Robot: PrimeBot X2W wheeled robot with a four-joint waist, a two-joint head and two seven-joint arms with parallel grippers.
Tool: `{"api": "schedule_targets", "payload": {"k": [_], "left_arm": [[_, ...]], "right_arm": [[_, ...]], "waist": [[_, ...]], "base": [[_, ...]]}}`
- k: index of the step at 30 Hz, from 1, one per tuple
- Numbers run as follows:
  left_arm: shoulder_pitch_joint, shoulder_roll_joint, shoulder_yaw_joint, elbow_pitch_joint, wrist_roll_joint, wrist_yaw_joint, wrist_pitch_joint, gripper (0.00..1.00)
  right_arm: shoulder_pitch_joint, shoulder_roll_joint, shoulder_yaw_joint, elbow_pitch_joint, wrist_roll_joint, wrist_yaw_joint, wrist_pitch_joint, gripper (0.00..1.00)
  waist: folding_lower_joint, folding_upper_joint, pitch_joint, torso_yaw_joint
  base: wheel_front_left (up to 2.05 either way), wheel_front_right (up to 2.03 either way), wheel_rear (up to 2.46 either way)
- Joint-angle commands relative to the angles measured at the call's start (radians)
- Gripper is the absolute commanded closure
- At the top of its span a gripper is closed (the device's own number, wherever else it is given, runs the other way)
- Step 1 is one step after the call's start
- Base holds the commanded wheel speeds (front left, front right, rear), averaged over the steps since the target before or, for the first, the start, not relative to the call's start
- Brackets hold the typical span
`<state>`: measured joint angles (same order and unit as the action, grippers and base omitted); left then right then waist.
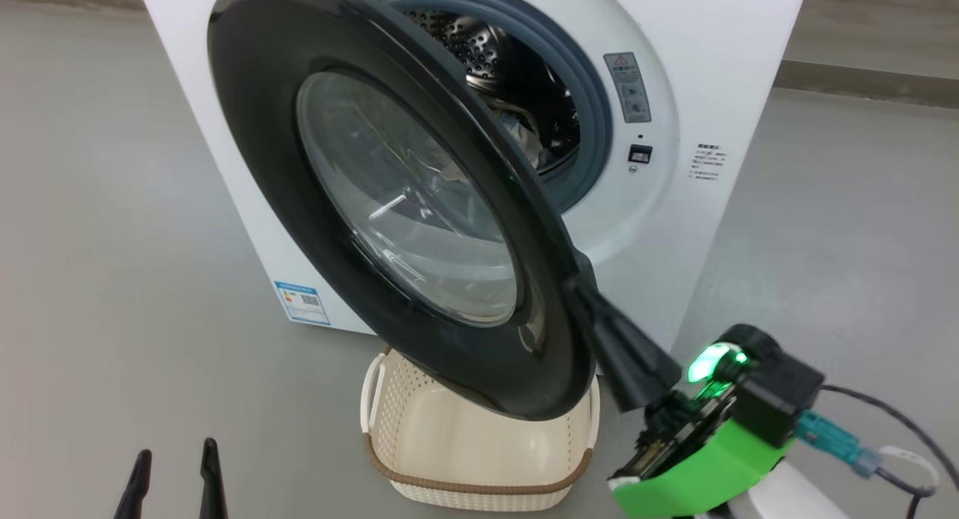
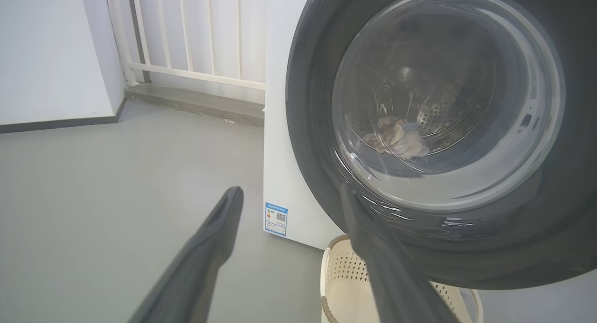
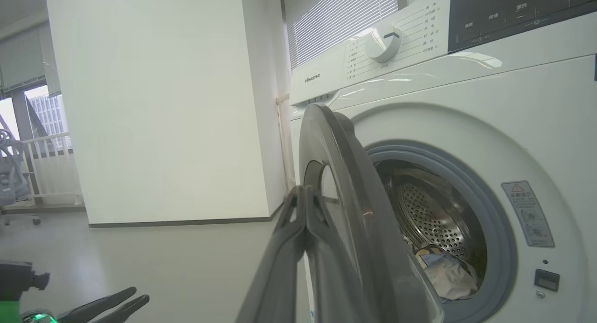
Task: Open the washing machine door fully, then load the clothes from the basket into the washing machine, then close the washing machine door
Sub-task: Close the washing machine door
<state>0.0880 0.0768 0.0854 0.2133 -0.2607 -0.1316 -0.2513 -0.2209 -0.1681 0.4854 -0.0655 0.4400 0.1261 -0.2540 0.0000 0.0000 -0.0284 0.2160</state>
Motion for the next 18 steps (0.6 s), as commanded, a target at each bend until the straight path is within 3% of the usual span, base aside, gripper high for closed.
{"api": "schedule_targets", "payload": {"k": [1, 18], "left_arm": [[-0.007, 0.009, 0.035, -0.031, 0.009, 0.001, -0.010, 0.00], [-0.005, 0.003, 0.035, -0.033, 0.005, 0.001, -0.010, 0.00]], "right_arm": [[-0.035, 0.002, 0.024, -0.021, 0.006, 0.005, -0.008, 1.00], [-0.039, 0.025, 0.101, 0.214, 0.063, 0.005, -0.008, 1.00]], "waist": [[0.0000, 0.0000, -0.002, 0.006], [0.0000, 0.0000, 0.020, 0.029]], "base": [[0.00, 0.00, 0.00], [0.00, 0.00, 0.00]]}}
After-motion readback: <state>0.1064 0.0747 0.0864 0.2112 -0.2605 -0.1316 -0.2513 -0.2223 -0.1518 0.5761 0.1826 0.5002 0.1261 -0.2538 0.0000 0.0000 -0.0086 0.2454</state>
